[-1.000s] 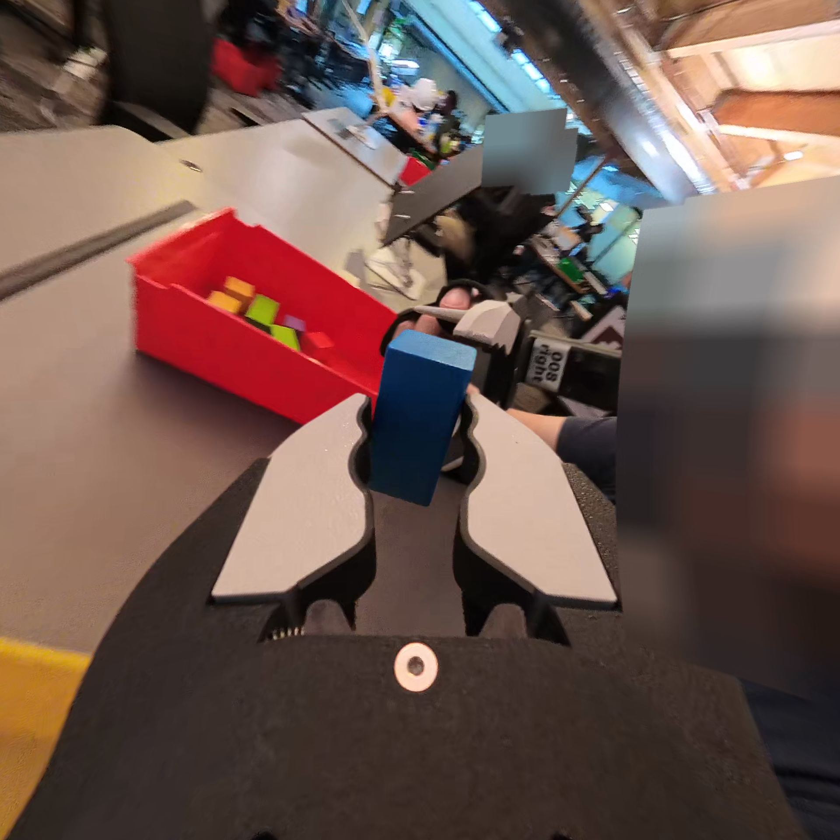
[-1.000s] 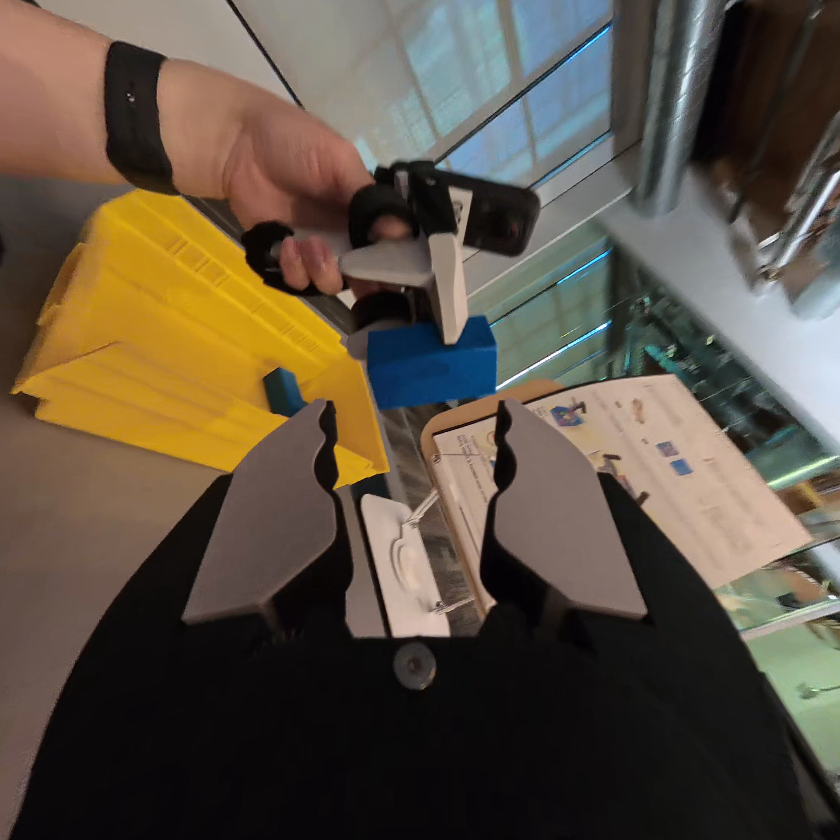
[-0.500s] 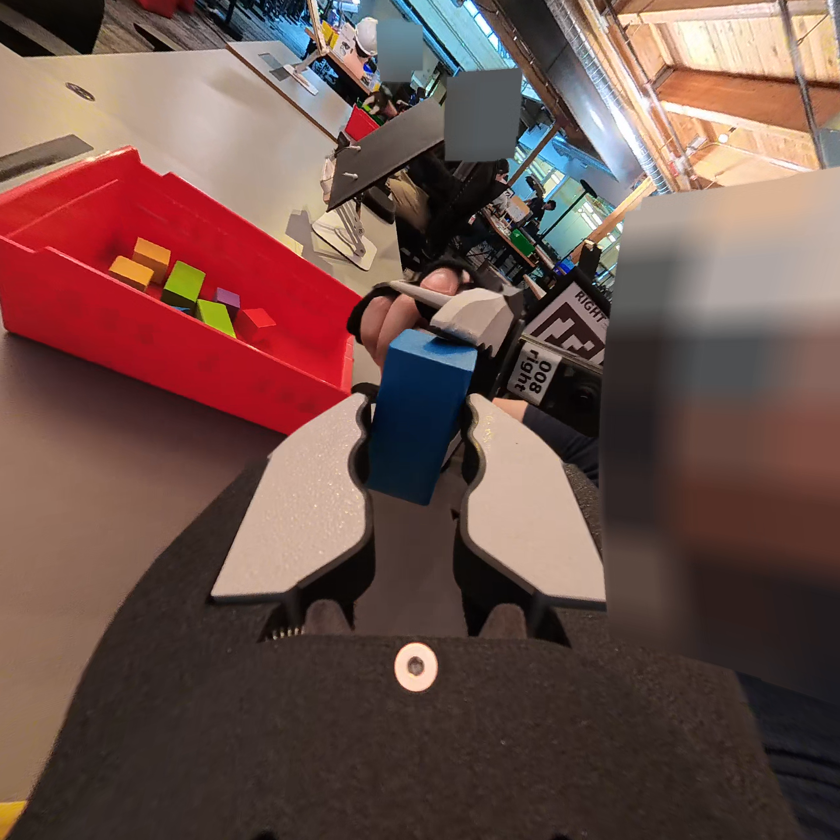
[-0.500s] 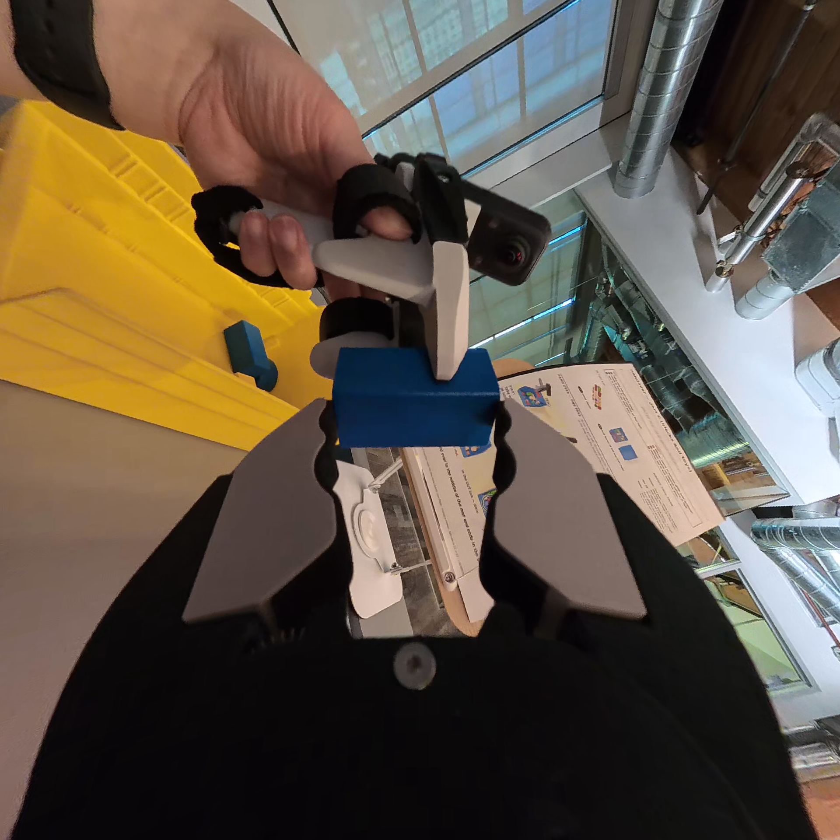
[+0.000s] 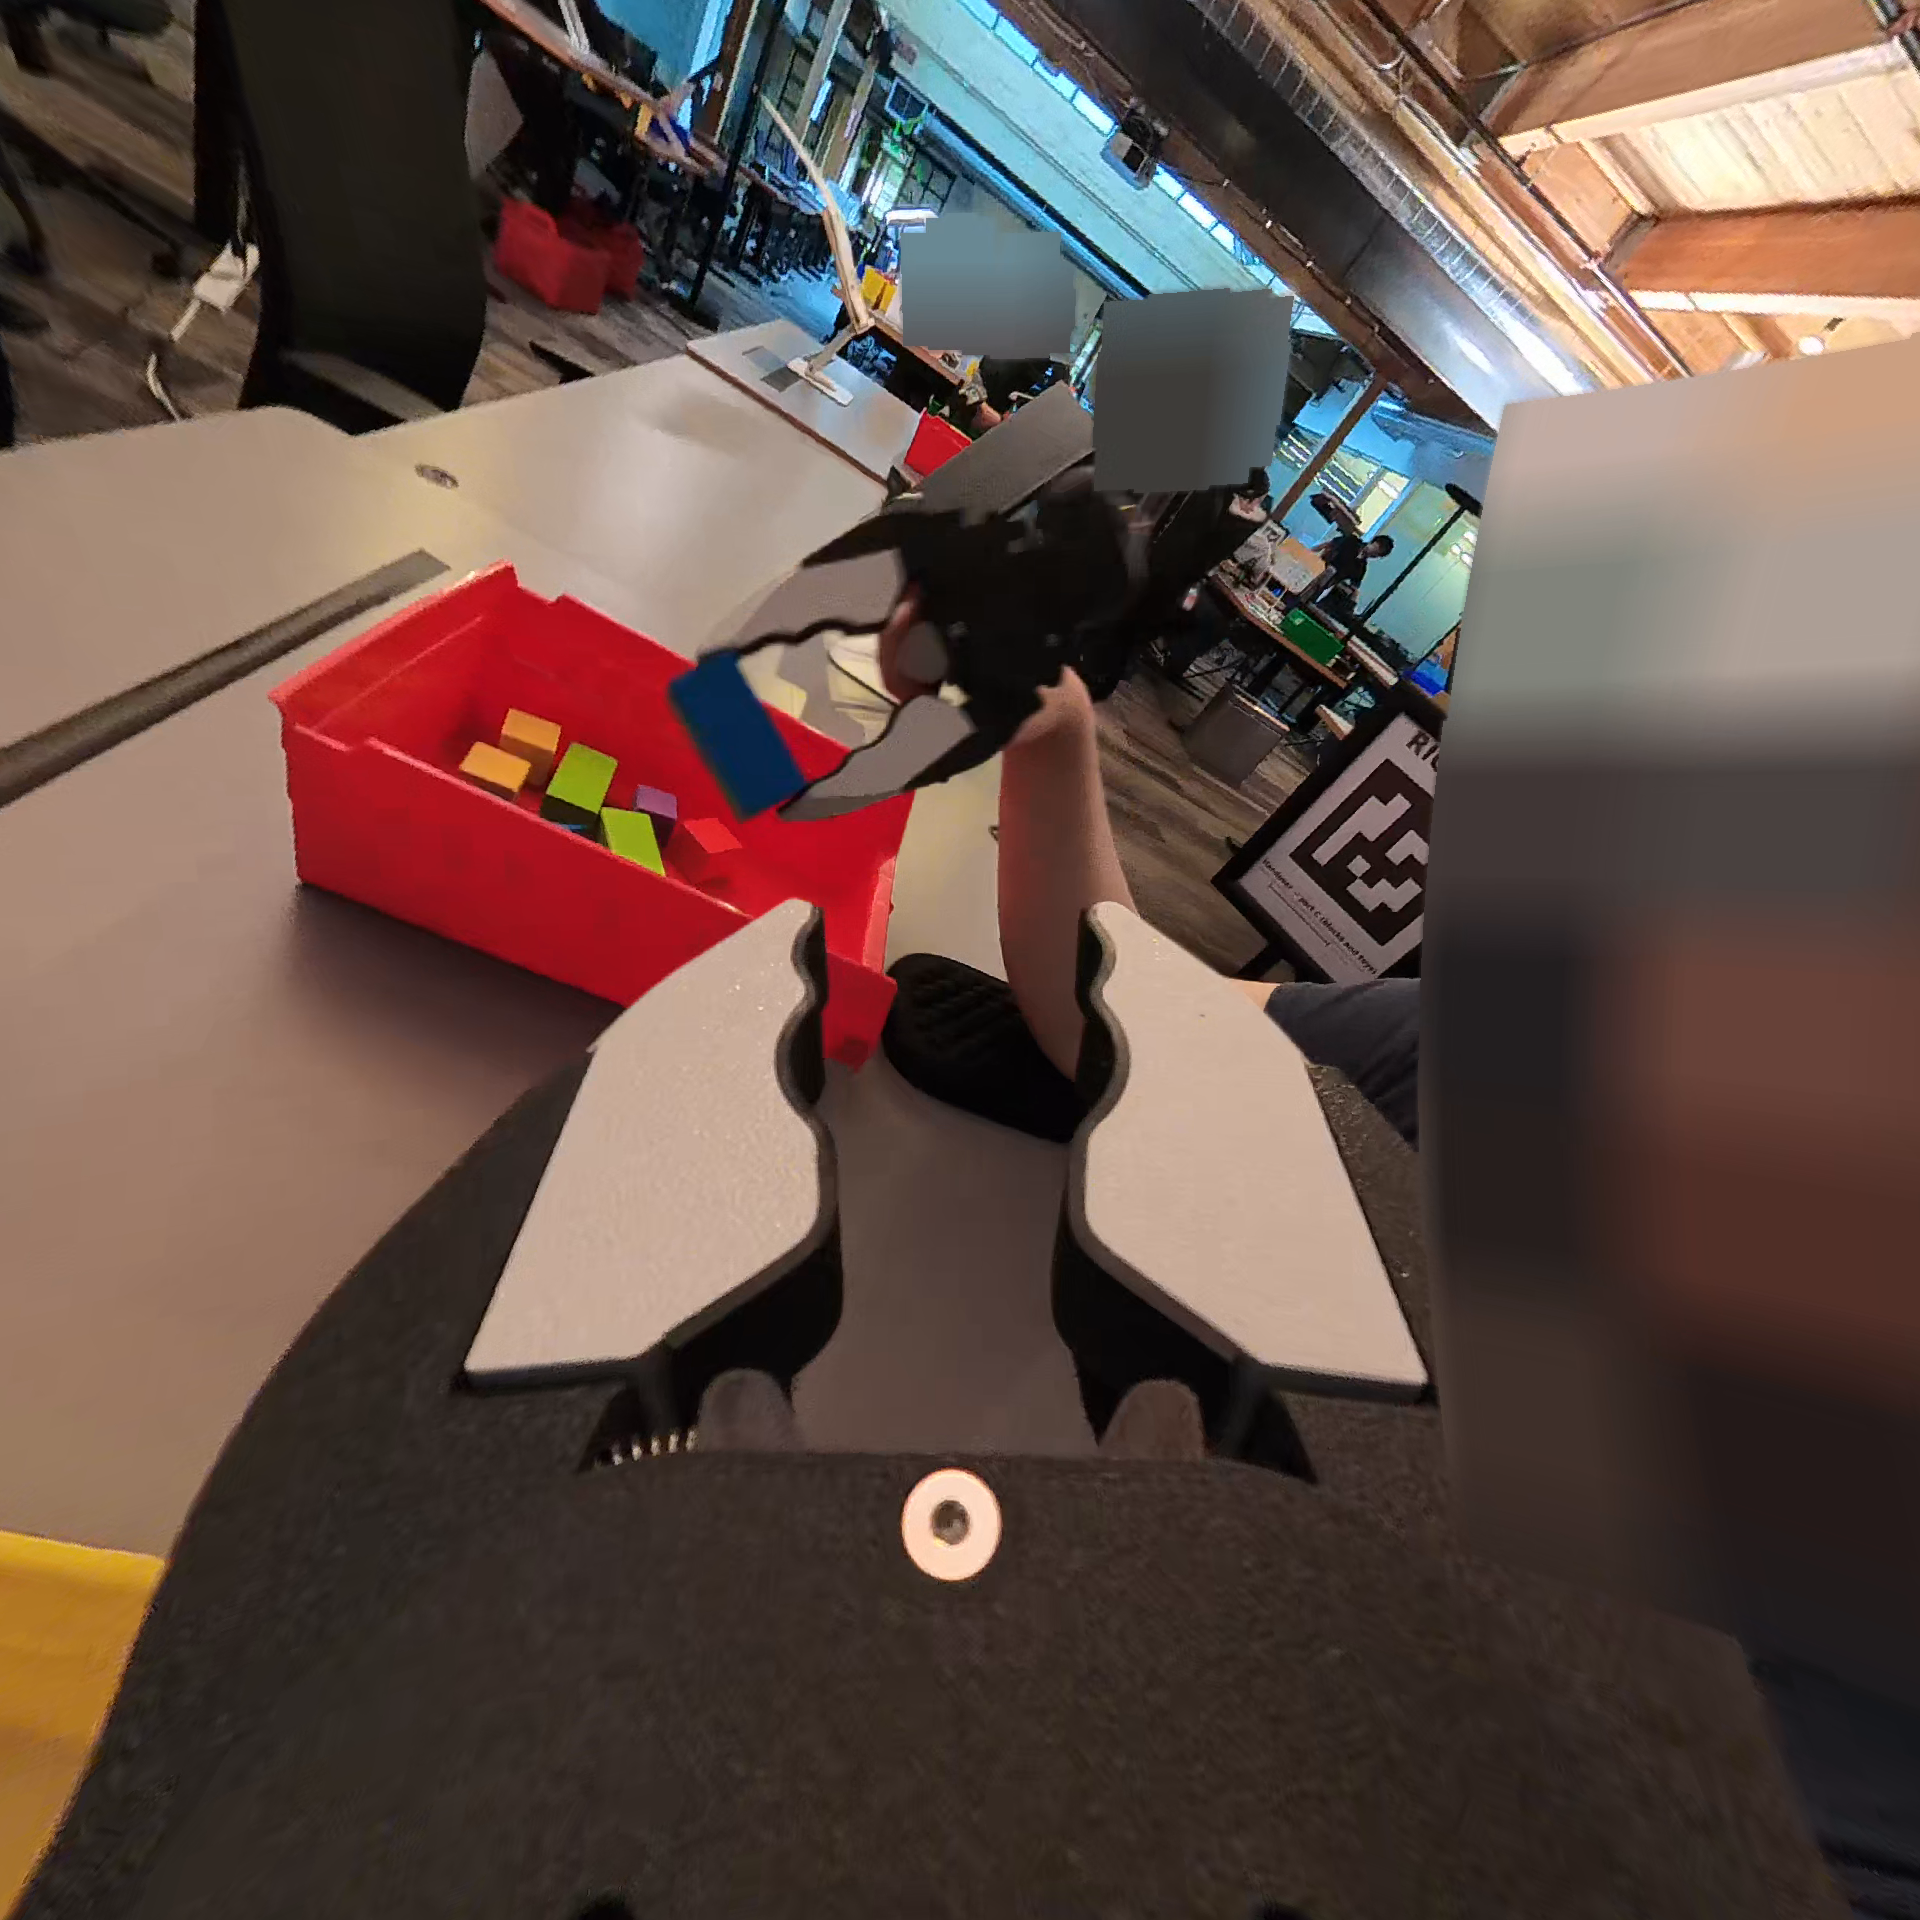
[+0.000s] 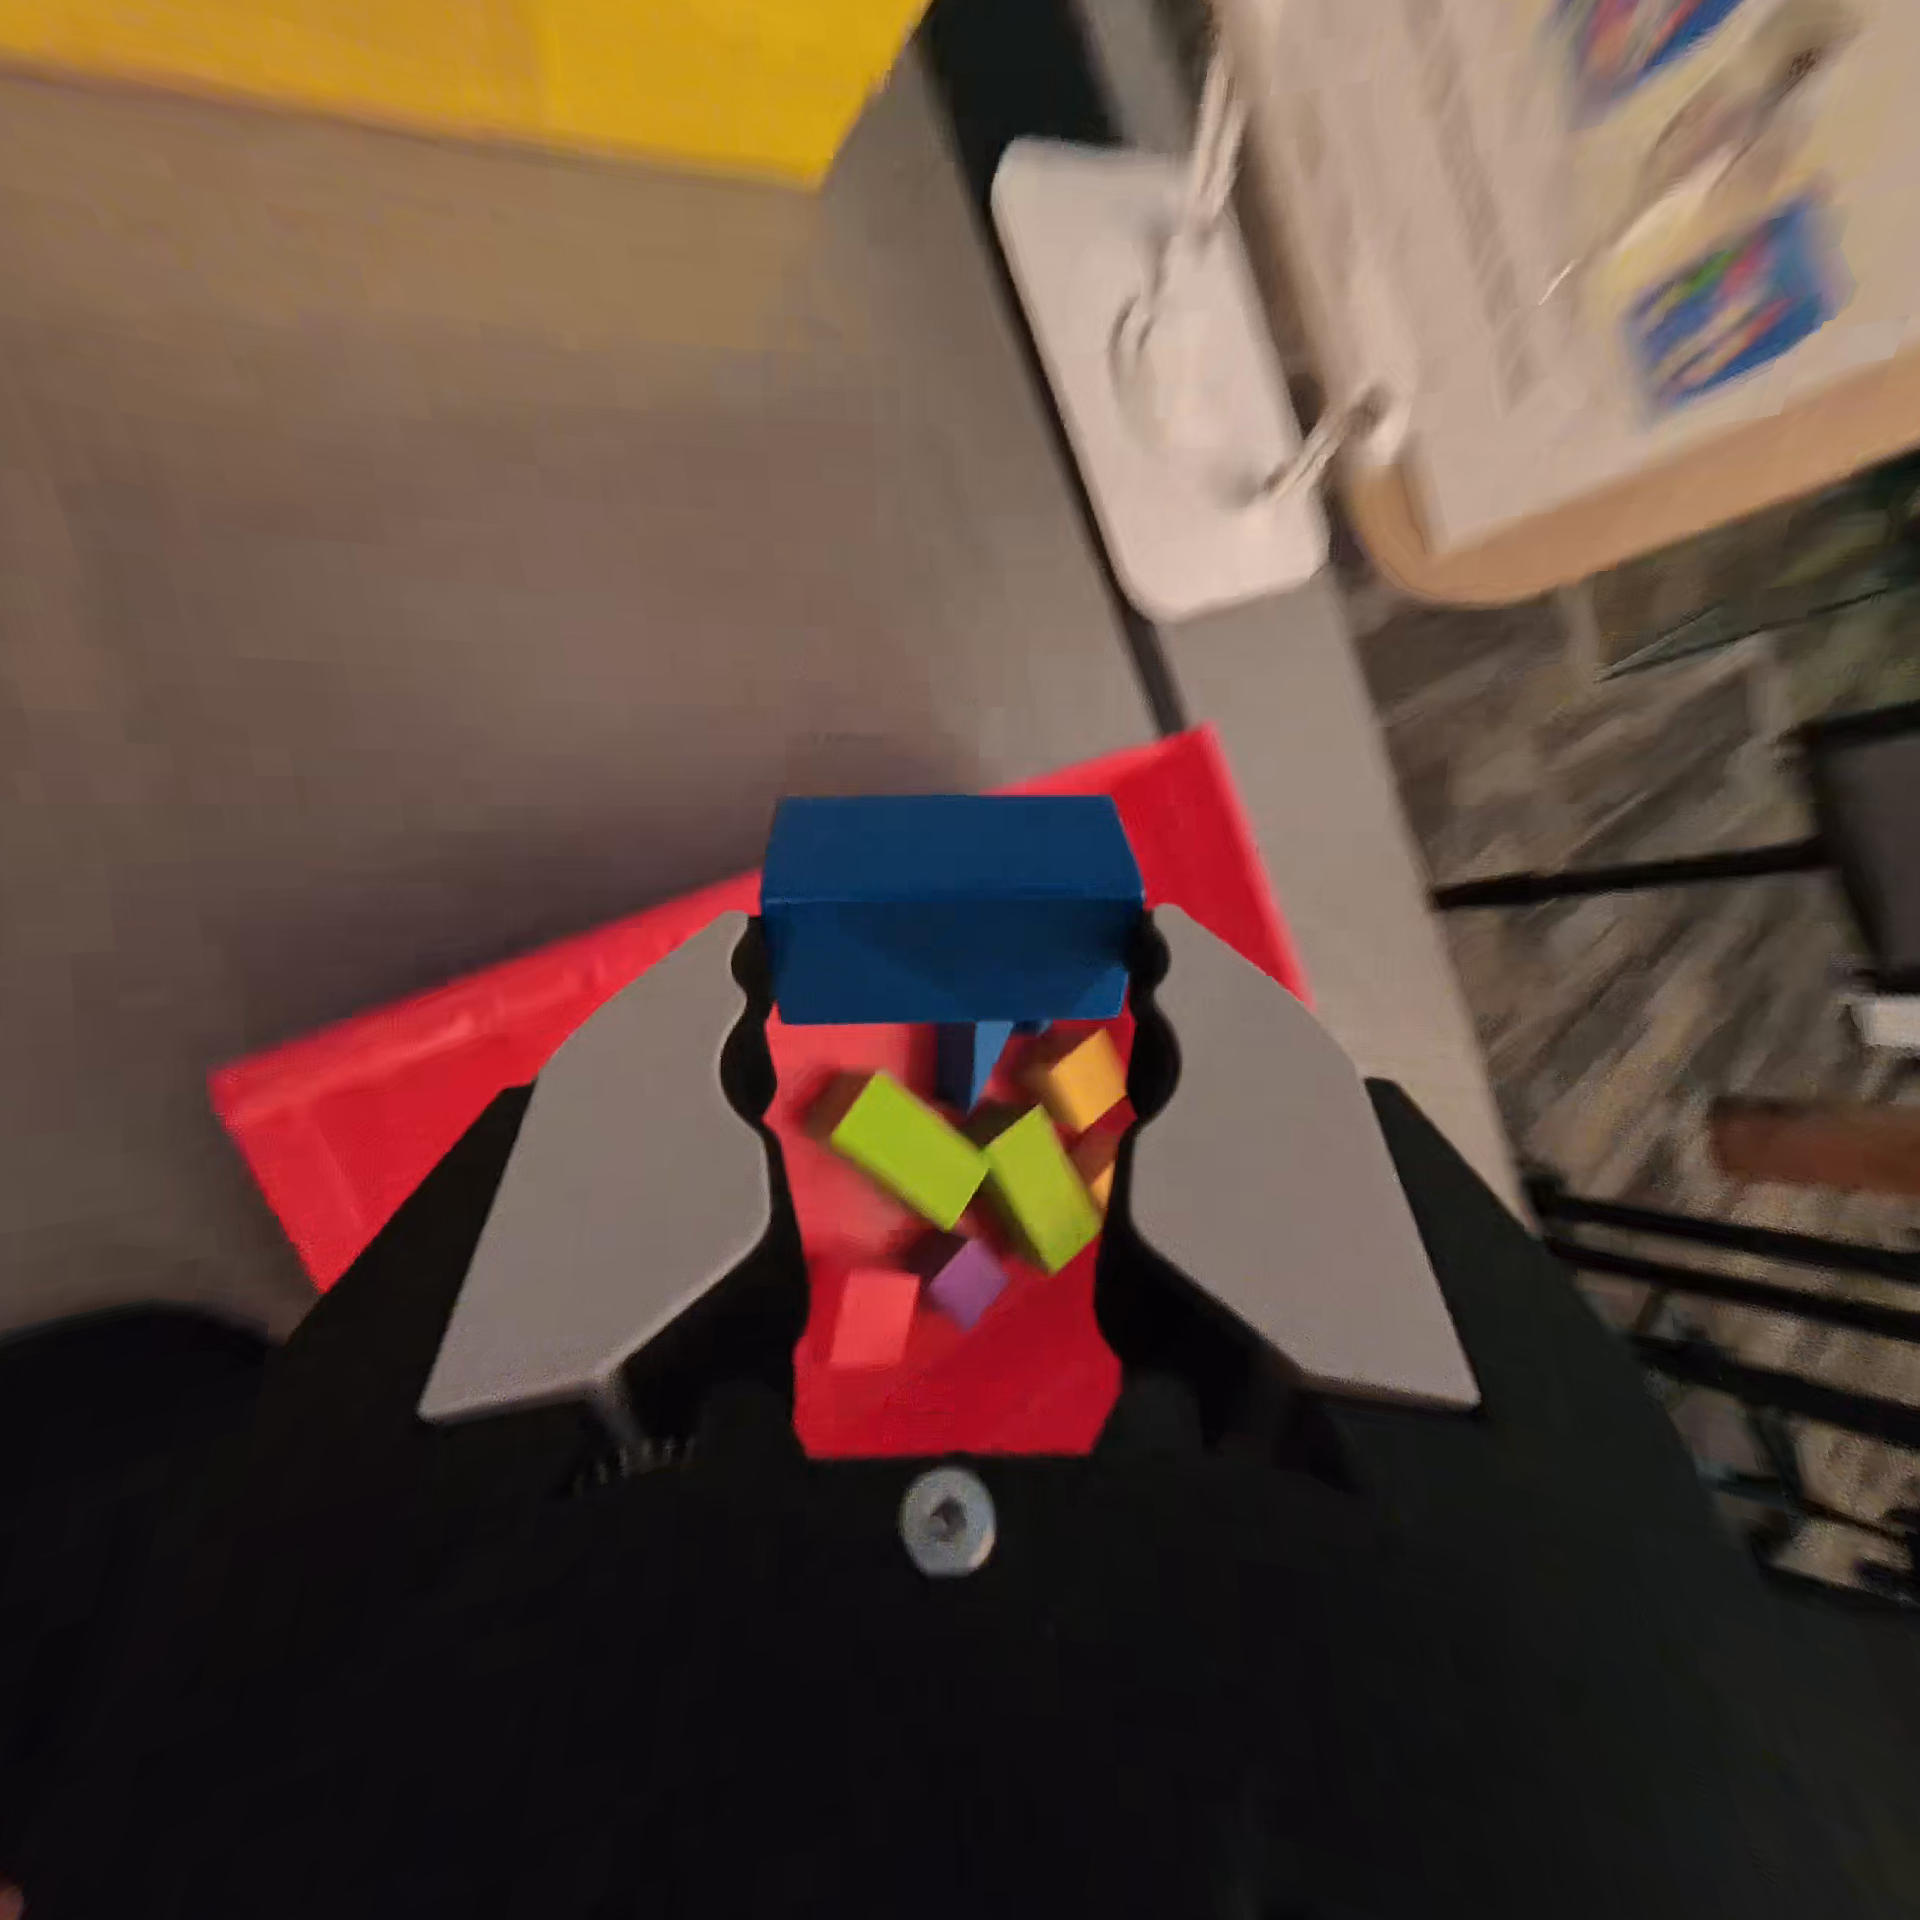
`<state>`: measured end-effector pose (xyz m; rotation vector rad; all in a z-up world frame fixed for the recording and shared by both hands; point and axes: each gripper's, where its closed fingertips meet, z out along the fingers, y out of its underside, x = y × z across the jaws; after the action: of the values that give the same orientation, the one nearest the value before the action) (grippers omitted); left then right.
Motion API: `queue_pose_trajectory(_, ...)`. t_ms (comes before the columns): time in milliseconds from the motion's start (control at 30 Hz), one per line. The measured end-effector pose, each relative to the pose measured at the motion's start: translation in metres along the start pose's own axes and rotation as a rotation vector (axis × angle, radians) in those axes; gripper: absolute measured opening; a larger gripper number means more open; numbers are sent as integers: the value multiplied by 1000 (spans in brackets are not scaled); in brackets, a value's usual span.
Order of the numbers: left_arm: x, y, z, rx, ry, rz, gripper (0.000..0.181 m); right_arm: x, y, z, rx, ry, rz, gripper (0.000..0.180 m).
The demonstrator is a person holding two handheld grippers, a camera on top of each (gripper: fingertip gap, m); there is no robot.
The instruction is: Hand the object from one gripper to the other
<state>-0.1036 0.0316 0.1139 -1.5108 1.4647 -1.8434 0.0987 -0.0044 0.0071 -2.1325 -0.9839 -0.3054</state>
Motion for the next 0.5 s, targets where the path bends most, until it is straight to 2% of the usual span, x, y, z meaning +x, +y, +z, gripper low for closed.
queue_pose_trajectory(100,13,-4,-4,16,32,39,42,-16,47,26,-103,-194,74,68)
queue_pose_trajectory(200,20,-5,-8,21,42,68,39,-25,70,55,-148,-285,91,68)
queue_pose_trajectory(500,24,-5,-13,19,44,70,36,-42,96,98,-281,-367,50,68)
